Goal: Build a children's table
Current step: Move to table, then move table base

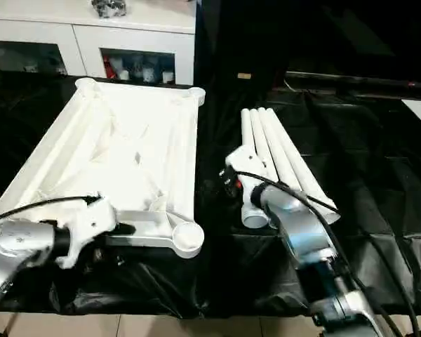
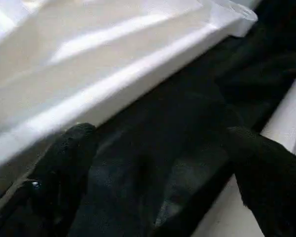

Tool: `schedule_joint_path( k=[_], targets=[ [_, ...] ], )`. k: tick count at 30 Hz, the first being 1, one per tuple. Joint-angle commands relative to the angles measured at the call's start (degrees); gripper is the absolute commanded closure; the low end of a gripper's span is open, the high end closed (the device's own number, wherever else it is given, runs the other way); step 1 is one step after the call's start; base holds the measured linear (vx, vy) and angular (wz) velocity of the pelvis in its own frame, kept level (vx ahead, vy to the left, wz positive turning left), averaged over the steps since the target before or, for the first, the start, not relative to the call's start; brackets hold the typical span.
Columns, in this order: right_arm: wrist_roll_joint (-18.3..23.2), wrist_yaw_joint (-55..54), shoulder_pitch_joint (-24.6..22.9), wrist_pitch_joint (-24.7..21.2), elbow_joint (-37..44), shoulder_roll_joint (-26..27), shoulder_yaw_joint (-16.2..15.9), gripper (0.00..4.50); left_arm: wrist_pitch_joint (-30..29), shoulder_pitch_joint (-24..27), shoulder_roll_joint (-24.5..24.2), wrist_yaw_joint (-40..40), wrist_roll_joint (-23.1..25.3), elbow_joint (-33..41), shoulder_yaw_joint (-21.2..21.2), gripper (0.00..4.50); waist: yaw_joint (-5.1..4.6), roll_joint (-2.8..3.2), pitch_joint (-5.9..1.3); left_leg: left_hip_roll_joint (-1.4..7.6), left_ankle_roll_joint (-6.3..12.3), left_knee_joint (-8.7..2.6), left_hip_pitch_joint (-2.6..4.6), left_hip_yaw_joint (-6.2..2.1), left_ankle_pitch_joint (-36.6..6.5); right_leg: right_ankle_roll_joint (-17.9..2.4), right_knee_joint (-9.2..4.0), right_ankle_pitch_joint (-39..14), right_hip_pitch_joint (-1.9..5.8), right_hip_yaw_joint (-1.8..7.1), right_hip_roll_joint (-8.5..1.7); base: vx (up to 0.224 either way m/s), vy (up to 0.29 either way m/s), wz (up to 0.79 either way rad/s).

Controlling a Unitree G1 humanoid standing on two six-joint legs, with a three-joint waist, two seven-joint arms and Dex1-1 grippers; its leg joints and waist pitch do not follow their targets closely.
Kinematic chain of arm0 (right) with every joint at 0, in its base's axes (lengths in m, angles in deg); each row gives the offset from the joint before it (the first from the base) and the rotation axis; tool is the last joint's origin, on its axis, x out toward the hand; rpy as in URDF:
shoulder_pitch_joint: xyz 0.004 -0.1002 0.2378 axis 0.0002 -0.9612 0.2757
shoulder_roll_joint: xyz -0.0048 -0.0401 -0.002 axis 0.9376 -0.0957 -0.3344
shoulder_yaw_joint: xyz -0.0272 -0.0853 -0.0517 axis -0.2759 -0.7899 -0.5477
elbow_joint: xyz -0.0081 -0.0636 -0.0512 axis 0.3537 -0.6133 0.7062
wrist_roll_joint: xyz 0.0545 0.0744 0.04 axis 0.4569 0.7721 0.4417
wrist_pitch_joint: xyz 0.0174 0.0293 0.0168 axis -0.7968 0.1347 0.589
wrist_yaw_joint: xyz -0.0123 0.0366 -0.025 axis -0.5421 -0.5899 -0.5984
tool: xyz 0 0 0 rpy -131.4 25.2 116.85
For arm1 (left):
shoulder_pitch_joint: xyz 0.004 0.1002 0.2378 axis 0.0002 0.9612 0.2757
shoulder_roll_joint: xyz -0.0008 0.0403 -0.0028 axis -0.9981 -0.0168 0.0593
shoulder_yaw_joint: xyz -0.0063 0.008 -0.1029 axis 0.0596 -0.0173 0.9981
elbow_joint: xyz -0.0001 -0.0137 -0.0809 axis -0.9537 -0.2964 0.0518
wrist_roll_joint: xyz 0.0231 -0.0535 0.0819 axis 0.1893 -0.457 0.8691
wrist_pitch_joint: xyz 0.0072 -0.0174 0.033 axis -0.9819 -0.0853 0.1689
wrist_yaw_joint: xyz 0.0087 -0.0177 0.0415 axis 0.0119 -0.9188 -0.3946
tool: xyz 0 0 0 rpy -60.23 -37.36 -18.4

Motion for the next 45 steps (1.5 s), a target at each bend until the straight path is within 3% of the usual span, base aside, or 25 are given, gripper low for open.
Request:
schedule_joint_path(
  k=[1,2,3,5,7,11,16,22,23,24,31,35,39,41,45],
  targets=[
    [-1.26,-0.76,0.99,0.86,-1.69,0.11,-0.87,0.0,0.92,-0.99,-0.36,0.48,1.39,-1.47,-0.96,2.21,-0.05,0.89,-3.46,2.8,1.48,-4.67,-0.18,-0.35,3.09,-16.44,-3.12,5.97,3.31,2.51,-3.81,0.0,0.0,0.0],
    [-1.42,-0.82,1.26,0.99,-2.34,0.34,-1.01,0.0,1.37,-1.32,-0.4,0.46,1.82,-2.06,-1.1,2.21,0.03,0.94,-3.48,2.89,1.44,-4.66,-0.2,-0.35,2.84,-16.55,-3.07,5.99,3.36,2.55,-3.93,0.0,0.0,0.0],
    [-2.01,-0.94,1.8,1.51,-3.69,0.64,-1.63,0.0,2.0,-1.94,-0.66,0.93,2.31,-2.94,-1.39,2.3,0.11,1.43,-3.39,2.91,1.33,-4.69,-0.17,-0.4,2.31,-16.68,-3.07,5.71,3.26,2.53,-3.92,0.0,0.0,0.0],
    [-2.84,-1.14,2.62,2.31,-5.71,1.11,-2.34,0.0,2.48,-2.71,-0.98,1.89,2.55,-3.87,-1.74,2.45,-0.15,1.18,-3.44,2.95,0.99,-4.73,-0.21,-0.38,1.2,-16.96,-3.14,4.51,3.24,2.46,-3.92,0.0,0.0,0.0],
    [-3.51,-1.29,3.4,3.45,-7.69,1.57,-2.74,0.0,2.64,-3.2,-1.2,2.76,2.25,-4.25,-2.01,2.57,0.0,1.47,-3.29,3.09,0.54,-4.77,-0.07,-0.33,-0.01,-17.15,-3.21,3.26,3.17,2.54,-4.02,0.0,0.0,0.0],
    [-4.01,-1.2,4.72,4.93,-11.04,2.57,-2.82,0.0,3.07,-3.92,-1.25,4.44,1.38,-4.62,-2.42,2.83,-0.02,1.49,-3.26,3.2,0.07,-4.83,-0.05,-0.3,-0.51,-17.4,-3.13,3.02,3.09,2.51,-4.01,0.0,0.0,0.0],
    [-3.27,-0.08,6.39,6.83,-15.39,3.91,-2.3,0.0,2.7,-4.07,-0.77,6.53,-0.15,-3.69,-2.5,3.31,0.03,1.2,-3.51,3.13,0.95,-4.67,-0.15,-0.24,2.19,-18.26,-2.73,6.86,3.26,2.45,-4.03,0.0,0.0,0.0],
    [-4.42,0.83,8.95,10.18,-22.62,6.35,-3.2,0.0,-0.01,-3.3,-0.75,8.49,-2.68,0.44,-2.4,3.75,-0.03,1.21,-3.38,3.33,1.23,-4.72,-0.07,-0.08,0.98,-19.0,-2.83,5.12,3.08,2.47,-4.15,0.0,0.0,0.0],
    [-4.37,0.85,9.35,10.62,-23.48,6.81,-3.13,0.0,-0.44,-3.11,-0.73,8.57,-2.91,1.18,-2.36,3.75,-0.03,0.68,-3.34,3.33,1.29,-4.76,-0.13,-0.03,0.83,-18.9,-2.93,4.73,3.17,2.45,-4.12,0.0,0.0,0.0],
    [-4.32,0.88,9.61,10.92,-24.04,7.08,-3.06,0.0,-0.6,-3.02,-0.7,8.62,-3.02,1.54,-2.33,3.89,0.05,0.92,-3.31,3.35,1.23,-4.77,-0.21,-0.07,0.76,-18.75,-2.87,4.23,3.22,2.49,-4.21,0.0,0.0,0.0],
    [-4.48,0.96,12.95,14.17,-30.0,10.32,-3.01,0.0,-3.68,-1.82,1.0,7.67,-5.26,7.05,-2.45,4.46,-0.53,0.56,-3.4,3.43,1.73,-4.63,-0.5,0.08,1.77,-18.94,-2.76,4.5,3.3,2.53,-4.3,0.0,0.0,0.0],
    [-4.7,0.85,13.73,14.99,-31.42,11.18,-2.91,0.0,-4.24,-1.99,3.39,6.08,-5.0,7.56,-3.97,4.46,-0.69,0.66,-3.31,3.47,2.03,-4.63,-0.41,0.19,0.93,-19.03,-2.92,3.08,3.11,2.49,-4.2,0.0,0.0,0.0],
    [-4.86,0.7,14.4,16.07,-32.99,12.04,-2.8,0.0,-1.88,-3.6,7.73,4.29,-2.86,1.91,-6.68,4.46,-0.47,0.78,-3.23,3.65,1.17,-4.7,-0.07,0.66,-1.56,-18.07,-3.34,-0.44,2.72,2.51,-4.09,0.0,0.0,0.0],
    [-4.92,0.7,14.78,16.68,-33.87,12.41,-2.72,0.0,-0.05,-4.46,9.74,3.59,-1.74,-1.74,-7.62,4.46,-0.25,0.88,-3.33,3.66,0.81,-4.74,-0.16,0.59,-1.02,-17.69,-3.3,0.3,2.87,2.5,-4.13,0.0,0.0,0.0],
    [-5.59,0.09,15.46,18.02,-35.32,12.96,-2.87,0.0,7.34,-6.19,13.65,1.96,0.81,-13.97,-9.09,4.46,0.15,0.92,-3.42,3.6,0.58,-4.83,-0.01,0.54,-2.14,-17.01,-3.53,-0.51,2.89,2.53,-4.28,0.0,0.0,0.0]
  ],
)
